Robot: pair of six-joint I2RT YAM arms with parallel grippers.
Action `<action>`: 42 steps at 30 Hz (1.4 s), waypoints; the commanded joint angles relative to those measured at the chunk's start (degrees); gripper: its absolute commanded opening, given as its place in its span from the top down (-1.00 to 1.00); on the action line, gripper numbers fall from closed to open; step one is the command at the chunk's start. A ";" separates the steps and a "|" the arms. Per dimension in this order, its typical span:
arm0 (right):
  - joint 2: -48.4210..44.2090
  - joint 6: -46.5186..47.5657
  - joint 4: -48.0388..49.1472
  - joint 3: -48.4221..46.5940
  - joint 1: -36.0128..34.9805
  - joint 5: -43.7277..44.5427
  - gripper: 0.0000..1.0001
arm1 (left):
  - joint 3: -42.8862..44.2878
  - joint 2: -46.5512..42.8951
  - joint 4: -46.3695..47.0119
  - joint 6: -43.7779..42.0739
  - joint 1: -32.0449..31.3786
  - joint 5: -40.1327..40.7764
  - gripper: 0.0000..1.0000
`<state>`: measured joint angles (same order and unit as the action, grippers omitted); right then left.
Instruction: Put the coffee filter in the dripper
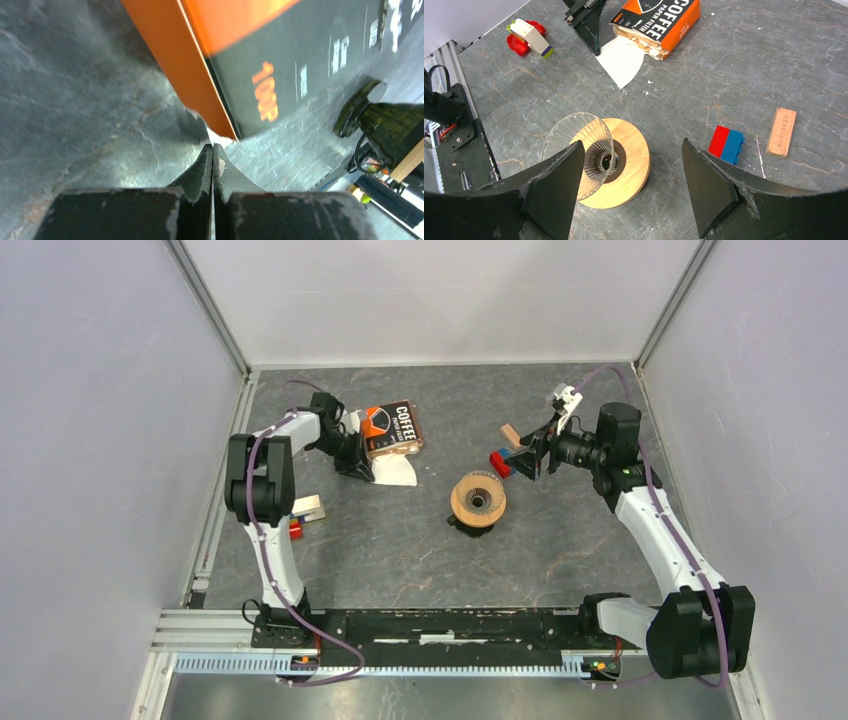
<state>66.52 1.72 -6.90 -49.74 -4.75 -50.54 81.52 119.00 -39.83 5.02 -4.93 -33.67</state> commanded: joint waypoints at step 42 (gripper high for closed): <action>12.13 -9.46 14.47 -21.84 -20.35 -8.54 -0.72 | -2.27 -52.21 -1.65 -28.52 -1.75 -35.43 0.95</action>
<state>77.73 -2.37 -0.49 -72.16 -23.79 -54.43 79.53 67.05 -46.70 -27.81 -5.48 -61.87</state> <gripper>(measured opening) 0.847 0.032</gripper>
